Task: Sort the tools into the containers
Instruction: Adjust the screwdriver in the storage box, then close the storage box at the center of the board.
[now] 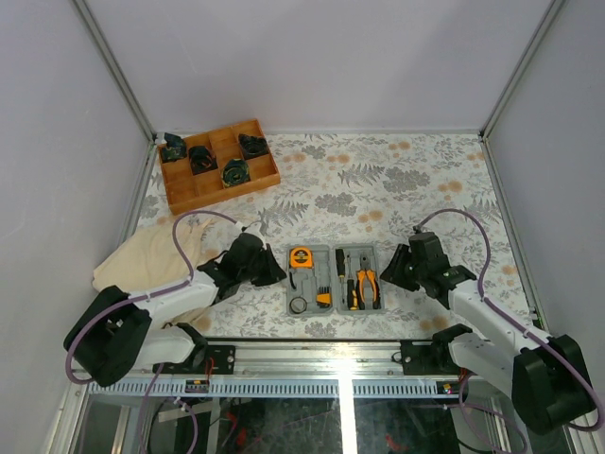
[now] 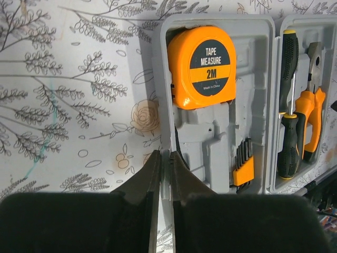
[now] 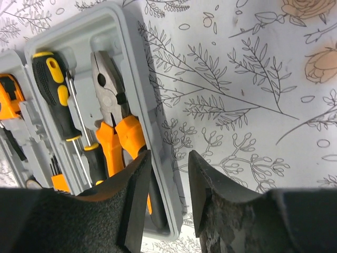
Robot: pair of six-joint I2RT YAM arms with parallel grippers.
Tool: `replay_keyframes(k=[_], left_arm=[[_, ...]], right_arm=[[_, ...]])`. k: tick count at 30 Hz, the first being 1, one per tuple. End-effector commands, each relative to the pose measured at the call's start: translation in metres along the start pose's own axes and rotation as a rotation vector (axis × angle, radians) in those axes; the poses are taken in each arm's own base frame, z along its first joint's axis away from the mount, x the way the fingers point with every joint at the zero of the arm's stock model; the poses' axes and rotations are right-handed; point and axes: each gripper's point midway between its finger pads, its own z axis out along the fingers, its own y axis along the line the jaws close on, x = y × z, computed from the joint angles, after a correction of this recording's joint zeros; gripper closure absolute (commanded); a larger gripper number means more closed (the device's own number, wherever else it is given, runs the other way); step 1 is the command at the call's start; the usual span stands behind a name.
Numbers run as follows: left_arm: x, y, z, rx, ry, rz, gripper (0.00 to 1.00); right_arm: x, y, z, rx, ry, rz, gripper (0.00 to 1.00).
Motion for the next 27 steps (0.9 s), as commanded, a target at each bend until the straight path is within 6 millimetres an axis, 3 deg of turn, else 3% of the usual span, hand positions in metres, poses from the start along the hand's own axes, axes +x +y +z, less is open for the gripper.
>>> replay_keyframes(k=[1,9,17,27], left_arm=[[0.023,0.021,-0.005,-0.043,0.051,-0.029,1.0],[0.026,0.023,-0.004,-0.046,0.062,-0.017,1.0],[0.028,0.023,-0.004,-0.046,0.066,-0.016,1.0],[0.028,0.018,0.0,-0.028,0.086,-0.008,1.0]], right_arm=[[-0.014,0.025,0.001,-0.177,-0.043,0.006,0.59],[-0.017,0.032,0.012,-0.277,-0.022,0.028,0.58],[-0.006,0.029,0.022,-0.305,0.032,0.076,0.54],[0.001,0.037,0.021,-0.387,0.06,0.106,0.48]])
